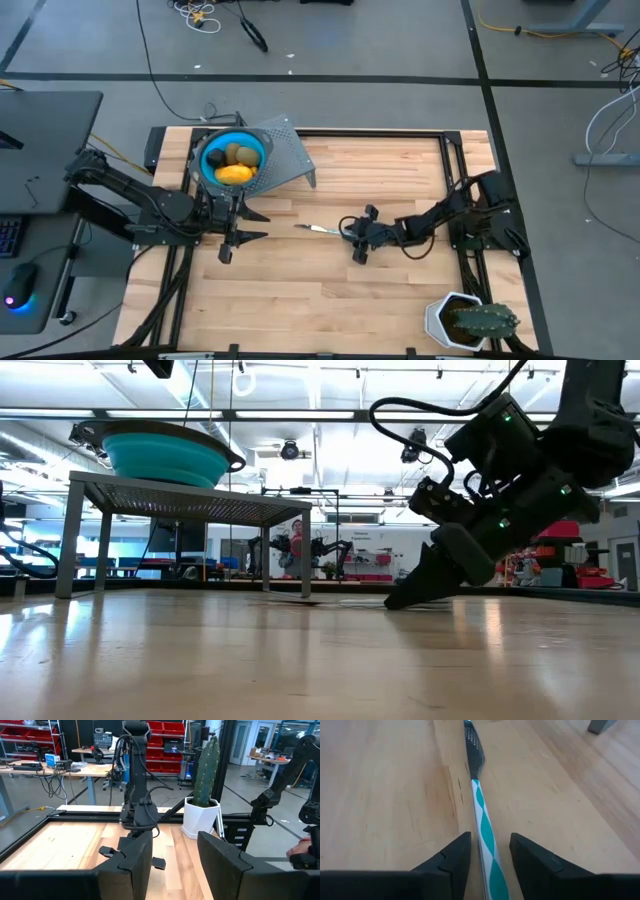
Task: Pick & Place Fruit
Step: Put the white knife on the shelf
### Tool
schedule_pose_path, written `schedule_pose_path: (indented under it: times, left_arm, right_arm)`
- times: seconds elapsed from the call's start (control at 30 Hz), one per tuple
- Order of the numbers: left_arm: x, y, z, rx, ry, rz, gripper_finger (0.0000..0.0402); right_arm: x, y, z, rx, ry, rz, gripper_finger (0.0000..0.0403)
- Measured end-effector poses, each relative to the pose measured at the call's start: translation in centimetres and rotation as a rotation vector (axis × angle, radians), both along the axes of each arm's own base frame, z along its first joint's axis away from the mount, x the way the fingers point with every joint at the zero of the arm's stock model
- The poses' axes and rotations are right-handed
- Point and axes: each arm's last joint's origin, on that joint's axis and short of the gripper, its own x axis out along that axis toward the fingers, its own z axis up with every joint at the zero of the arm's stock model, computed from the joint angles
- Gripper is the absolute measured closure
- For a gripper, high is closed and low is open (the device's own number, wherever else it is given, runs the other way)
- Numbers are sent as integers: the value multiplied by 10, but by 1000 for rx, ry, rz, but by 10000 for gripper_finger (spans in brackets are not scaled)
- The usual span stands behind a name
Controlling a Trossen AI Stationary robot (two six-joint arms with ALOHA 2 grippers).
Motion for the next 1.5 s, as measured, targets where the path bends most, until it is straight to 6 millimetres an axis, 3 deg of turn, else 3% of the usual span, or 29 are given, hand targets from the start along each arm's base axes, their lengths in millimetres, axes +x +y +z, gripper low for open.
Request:
schedule_pose_path:
  times: [0.93,1.5]
  left_arm:
    - [0,0,0,-1,0,0,237]
    - [0,0,0,1,0,0,237]
  right_arm:
    - [-7,-2,-13,-6,-37,56,340]
    - [-8,0,-8,-40,-82,102,345]
